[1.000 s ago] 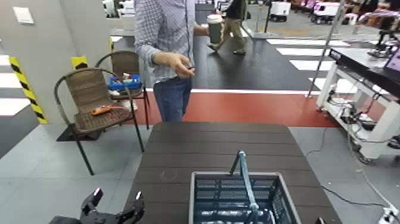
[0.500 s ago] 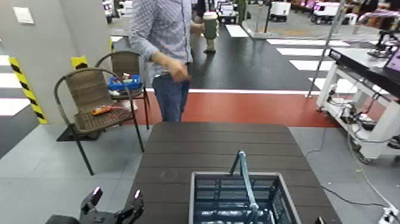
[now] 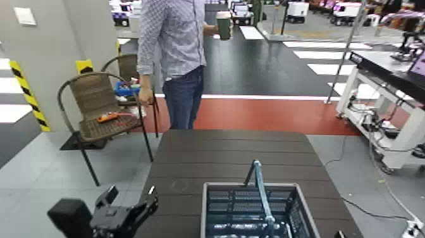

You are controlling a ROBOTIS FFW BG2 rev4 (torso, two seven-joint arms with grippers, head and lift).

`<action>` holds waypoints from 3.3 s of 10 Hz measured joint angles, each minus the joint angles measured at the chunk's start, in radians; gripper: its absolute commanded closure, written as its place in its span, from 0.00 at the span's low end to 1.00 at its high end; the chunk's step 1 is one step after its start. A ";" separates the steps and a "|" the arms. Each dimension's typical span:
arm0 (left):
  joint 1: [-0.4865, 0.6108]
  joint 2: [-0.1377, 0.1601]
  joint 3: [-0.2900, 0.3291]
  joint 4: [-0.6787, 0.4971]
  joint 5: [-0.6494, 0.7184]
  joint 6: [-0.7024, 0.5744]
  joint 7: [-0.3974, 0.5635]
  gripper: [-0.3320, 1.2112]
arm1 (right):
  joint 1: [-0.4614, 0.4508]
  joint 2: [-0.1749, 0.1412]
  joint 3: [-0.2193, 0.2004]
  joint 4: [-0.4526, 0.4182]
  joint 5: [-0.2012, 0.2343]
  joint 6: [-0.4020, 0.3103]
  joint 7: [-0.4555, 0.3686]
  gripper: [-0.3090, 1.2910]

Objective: Grasp the handle of the crate.

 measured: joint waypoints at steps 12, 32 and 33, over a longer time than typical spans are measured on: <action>-0.520 0.105 -0.084 0.221 0.740 0.876 -0.097 0.29 | -0.013 -0.006 0.015 0.006 0.000 0.006 0.004 0.28; -0.889 0.017 -0.546 0.779 1.285 0.922 -0.110 0.31 | -0.053 -0.023 0.040 0.029 -0.018 0.009 0.014 0.28; -0.895 0.016 -0.559 0.788 1.311 0.919 -0.115 0.40 | -0.055 -0.023 0.042 0.030 -0.018 0.008 0.014 0.28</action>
